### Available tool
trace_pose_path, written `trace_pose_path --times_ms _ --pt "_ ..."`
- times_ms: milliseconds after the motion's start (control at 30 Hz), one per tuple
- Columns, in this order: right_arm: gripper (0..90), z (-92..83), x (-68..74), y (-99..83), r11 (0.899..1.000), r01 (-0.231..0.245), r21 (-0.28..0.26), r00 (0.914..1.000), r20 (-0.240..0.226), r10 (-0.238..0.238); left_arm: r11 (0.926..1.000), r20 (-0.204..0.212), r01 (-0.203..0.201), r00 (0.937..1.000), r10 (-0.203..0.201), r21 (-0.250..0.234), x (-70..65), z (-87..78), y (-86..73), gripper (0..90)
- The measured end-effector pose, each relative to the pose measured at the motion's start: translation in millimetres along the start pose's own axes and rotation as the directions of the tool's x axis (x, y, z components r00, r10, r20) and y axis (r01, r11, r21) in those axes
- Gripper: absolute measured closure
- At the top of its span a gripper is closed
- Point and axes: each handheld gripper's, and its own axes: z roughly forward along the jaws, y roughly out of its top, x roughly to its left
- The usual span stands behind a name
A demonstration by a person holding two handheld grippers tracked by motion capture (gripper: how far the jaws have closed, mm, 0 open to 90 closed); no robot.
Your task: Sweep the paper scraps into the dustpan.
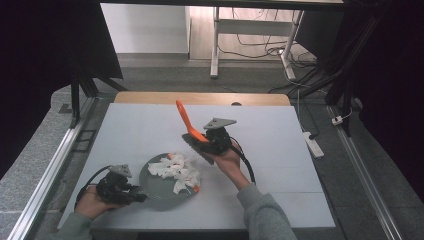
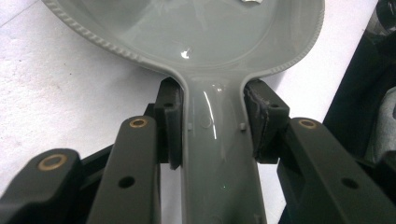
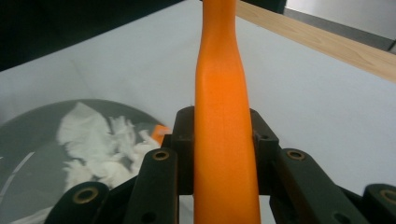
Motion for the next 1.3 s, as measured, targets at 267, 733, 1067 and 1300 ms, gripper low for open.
trace_pose_path --times_ms 267,733,1067,1300 --pt "70.2 19.6 -17.8 -6.2 0.997 -0.043 0.071 0.9976 0.058 0.039 1.0 0.002 0.001 1.0 -0.001 0.0 0.4 -0.1 -0.5 61.1" --pt "70.4 40.6 -16.4 -9.0 0.993 -0.056 0.104 0.9978 0.042 0.052 1.0 0.002 0.002 1.0 -0.002 -0.002 0.8 -0.2 -1.2 61.1" --pt "70.4 60.0 5.5 -4.1 0.989 -0.023 0.147 0.9997 0.006 0.022 1.0 0.003 0.003 1.0 -0.003 -0.001 0.9 0.2 -1.0 61.1" --pt "70.4 70.3 32.9 -0.3 0.983 0.054 0.177 0.9981 -0.037 -0.049 1.0 0.004 0.002 1.0 -0.002 -0.001 1.1 0.4 -1.0 61.1"
